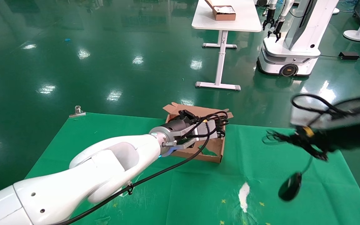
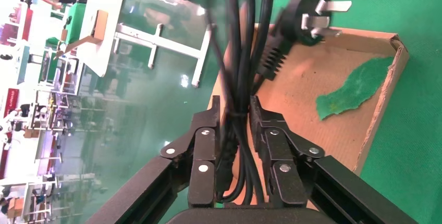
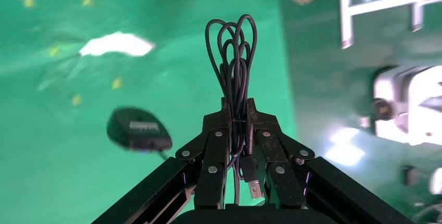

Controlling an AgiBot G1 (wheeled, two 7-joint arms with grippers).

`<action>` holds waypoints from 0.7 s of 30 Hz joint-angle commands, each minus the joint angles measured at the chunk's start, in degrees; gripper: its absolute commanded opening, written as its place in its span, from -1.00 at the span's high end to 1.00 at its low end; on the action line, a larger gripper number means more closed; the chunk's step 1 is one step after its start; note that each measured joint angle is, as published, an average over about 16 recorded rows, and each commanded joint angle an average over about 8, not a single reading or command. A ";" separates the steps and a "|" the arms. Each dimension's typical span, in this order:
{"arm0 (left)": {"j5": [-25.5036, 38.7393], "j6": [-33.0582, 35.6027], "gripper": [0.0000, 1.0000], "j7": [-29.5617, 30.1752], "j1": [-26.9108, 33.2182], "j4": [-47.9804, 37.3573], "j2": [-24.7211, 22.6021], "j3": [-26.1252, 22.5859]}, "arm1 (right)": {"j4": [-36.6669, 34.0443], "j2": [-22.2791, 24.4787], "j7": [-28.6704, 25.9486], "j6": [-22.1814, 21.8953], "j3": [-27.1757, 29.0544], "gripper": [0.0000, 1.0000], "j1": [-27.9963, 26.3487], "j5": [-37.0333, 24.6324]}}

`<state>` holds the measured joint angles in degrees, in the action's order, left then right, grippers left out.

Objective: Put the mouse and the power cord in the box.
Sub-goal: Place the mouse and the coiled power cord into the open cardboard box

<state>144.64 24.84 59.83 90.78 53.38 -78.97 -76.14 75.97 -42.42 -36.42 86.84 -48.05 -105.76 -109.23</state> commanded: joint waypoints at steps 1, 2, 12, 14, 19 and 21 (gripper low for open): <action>0.90 -0.21 -1.00 2.01 0.39 0.13 -0.01 -1.28 | 1.87 -0.38 -2.98 -0.76 -0.40 1.00 -0.66 -2.44; 0.92 -0.09 -1.00 2.85 0.55 0.11 0.02 -1.79 | 1.85 -0.78 -3.05 -0.91 -0.53 1.00 -0.95 -2.75; -5.02 1.82 -1.00 8.78 5.46 -8.29 1.97 -2.91 | -0.67 -5.57 1.06 -5.12 -2.46 1.00 -1.02 -5.97; -7.35 2.12 -1.00 8.80 7.19 -11.84 3.42 -2.22 | -2.99 -7.75 3.51 -6.47 -3.33 1.00 -1.23 -7.26; -14.30 3.36 -1.00 5.75 10.92 -19.00 8.95 -0.51 | -13.66 -15.55 12.44 -12.09 -4.97 1.00 -1.77 -8.35; -16.89 3.74 -1.00 3.38 11.77 -20.61 11.03 -0.10 | -19.41 -19.18 16.95 -15.14 -5.31 1.00 -1.93 -7.99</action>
<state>128.28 28.24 62.56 101.81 33.86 -69.06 -76.51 55.67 -61.86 -18.99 71.07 -53.05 -107.77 -116.86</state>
